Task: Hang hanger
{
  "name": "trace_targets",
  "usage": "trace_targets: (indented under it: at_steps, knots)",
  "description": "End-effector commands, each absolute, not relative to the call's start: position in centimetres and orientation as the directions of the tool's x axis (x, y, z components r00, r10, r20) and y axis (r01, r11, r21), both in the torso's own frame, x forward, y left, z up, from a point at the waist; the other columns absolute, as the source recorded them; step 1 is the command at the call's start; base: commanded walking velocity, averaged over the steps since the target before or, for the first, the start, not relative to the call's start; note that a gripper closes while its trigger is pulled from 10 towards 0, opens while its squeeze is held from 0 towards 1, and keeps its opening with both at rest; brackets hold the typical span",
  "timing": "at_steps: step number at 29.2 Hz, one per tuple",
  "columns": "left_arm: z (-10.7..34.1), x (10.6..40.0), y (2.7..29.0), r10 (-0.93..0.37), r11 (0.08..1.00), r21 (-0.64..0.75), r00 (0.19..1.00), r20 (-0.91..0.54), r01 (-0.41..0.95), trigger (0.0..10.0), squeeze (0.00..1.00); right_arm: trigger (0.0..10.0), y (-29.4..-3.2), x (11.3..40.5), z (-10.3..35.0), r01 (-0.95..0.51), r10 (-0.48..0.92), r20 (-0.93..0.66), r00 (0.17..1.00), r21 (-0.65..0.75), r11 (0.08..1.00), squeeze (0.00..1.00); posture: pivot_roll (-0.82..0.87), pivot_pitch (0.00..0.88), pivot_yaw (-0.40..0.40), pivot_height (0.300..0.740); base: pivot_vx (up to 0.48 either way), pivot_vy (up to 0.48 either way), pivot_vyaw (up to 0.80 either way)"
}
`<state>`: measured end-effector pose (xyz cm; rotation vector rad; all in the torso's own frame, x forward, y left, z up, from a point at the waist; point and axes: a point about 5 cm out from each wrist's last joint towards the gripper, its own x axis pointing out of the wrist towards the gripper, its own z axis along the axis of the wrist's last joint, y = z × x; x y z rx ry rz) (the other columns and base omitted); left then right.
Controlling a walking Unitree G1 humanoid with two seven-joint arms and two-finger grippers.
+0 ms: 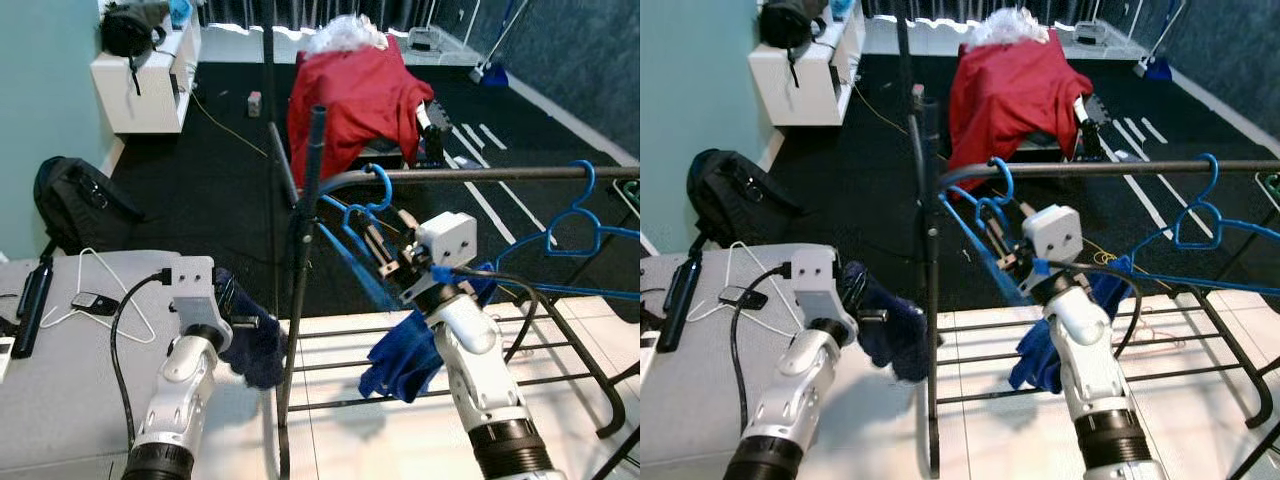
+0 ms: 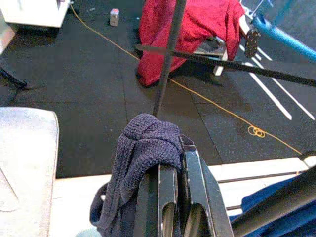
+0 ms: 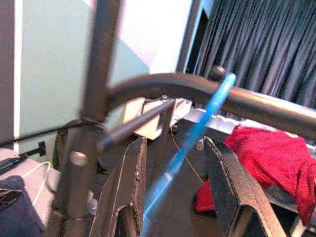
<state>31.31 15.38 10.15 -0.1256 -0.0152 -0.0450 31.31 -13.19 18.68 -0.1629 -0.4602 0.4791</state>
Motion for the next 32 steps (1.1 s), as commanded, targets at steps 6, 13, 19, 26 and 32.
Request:
trace_targets:
  at_steps: [6, 13, 19, 26, 32]
  knots:
    - [10.4, 31.2, 15.5, -0.056, 0.989, -0.133, 0.998, 0.026, 0.059, 10.0, 0.00, 10.0, -14.7, 32.5, 19.1, -0.322, 0.377, 0.337, 0.863, -0.208, 0.924, 0.00, -0.08, 0.072, -0.059, 0.740, 0.000, 0.000, 0.00]
    - [10.6, 31.0, 15.1, -0.085, 0.986, -0.141, 0.996, 0.038, 0.090, 10.0, 0.00, 10.0, -15.7, 33.4, 20.0, -0.283, 0.326, 0.314, 0.892, -0.177, 0.943, 0.00, -0.08, 0.085, -0.060, 0.740, 0.000, 0.000, 0.00]
    - [10.5, 30.9, 14.8, -0.118, 0.983, -0.136, 0.992, 0.033, 0.121, 10.0, 0.00, 10.0, -16.0, 33.4, 19.7, -0.306, 0.342, 0.280, 0.897, -0.164, 0.938, 0.00, -0.08, 0.087, -0.058, 0.740, 0.000, 0.000, 0.00]
    - [10.6, 31.2, 14.6, -0.132, 0.981, -0.138, 0.991, 0.032, 0.135, 10.0, 0.00, 10.0, -16.5, 33.6, 19.3, -0.297, 0.324, 0.244, 0.914, -0.143, 0.944, 0.00, -0.08, 0.083, -0.047, 0.740, 0.000, 0.000, 0.00]
    - [10.9, 31.2, 14.5, -0.142, 0.980, -0.137, 0.989, 0.037, 0.146, 10.0, 0.00, 10.0, -16.9, 33.8, 19.2, -0.298, 0.315, 0.215, 0.924, -0.105, 0.949, 0.00, -0.08, 0.068, -0.047, 0.740, 0.000, 0.000, 0.00]
